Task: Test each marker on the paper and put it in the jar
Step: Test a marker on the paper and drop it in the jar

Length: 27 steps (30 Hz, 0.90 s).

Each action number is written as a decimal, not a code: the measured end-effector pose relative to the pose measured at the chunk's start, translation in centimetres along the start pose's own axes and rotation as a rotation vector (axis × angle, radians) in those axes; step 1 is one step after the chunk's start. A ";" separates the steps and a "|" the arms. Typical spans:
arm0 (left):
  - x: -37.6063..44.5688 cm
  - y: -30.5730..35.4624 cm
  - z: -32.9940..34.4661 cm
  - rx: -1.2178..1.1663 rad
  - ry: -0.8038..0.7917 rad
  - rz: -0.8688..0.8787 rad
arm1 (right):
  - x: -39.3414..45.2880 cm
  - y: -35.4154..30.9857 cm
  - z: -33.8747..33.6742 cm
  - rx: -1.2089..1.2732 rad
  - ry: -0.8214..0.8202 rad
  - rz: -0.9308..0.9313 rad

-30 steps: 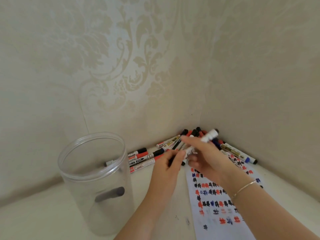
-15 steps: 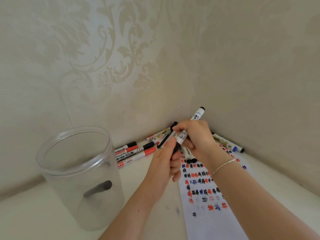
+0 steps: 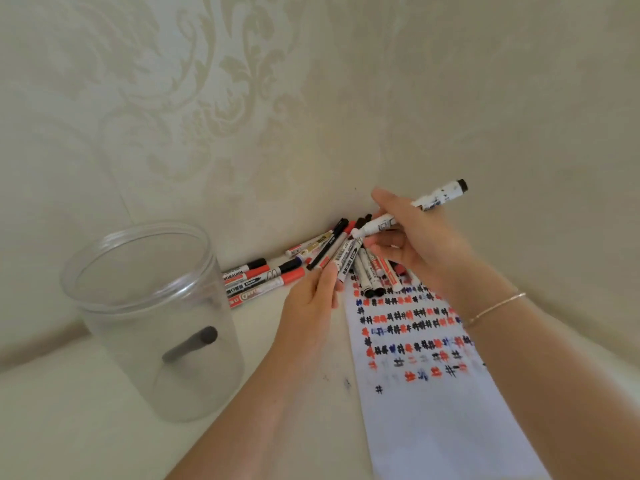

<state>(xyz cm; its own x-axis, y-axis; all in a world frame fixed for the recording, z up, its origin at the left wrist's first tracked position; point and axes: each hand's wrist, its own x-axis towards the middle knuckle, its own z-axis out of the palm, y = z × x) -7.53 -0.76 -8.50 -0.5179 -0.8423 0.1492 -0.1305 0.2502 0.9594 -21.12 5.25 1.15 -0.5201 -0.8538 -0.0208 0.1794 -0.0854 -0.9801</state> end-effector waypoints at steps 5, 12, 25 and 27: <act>0.5 -1.3 -0.7 0.403 -0.102 0.037 | -4.1 4.1 -1.5 -0.283 0.066 0.074; 0.3 -1.5 -0.6 0.549 -0.283 0.106 | -7.7 9.1 -2.5 -0.385 0.274 0.086; 0.2 -1.9 -0.7 0.619 -0.349 0.133 | -7.6 11.0 -2.6 -0.527 0.327 0.070; 0.1 -1.9 -0.7 0.608 -0.350 0.128 | -7.6 11.1 -2.6 -0.540 0.340 0.059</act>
<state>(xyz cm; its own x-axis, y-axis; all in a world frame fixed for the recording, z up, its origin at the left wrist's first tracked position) -6.75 -1.68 -10.11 -0.7882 -0.6117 0.0681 -0.4466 0.6445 0.6206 -17.37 12.12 -10.13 -0.7742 -0.6307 -0.0521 -0.1837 0.3028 -0.9352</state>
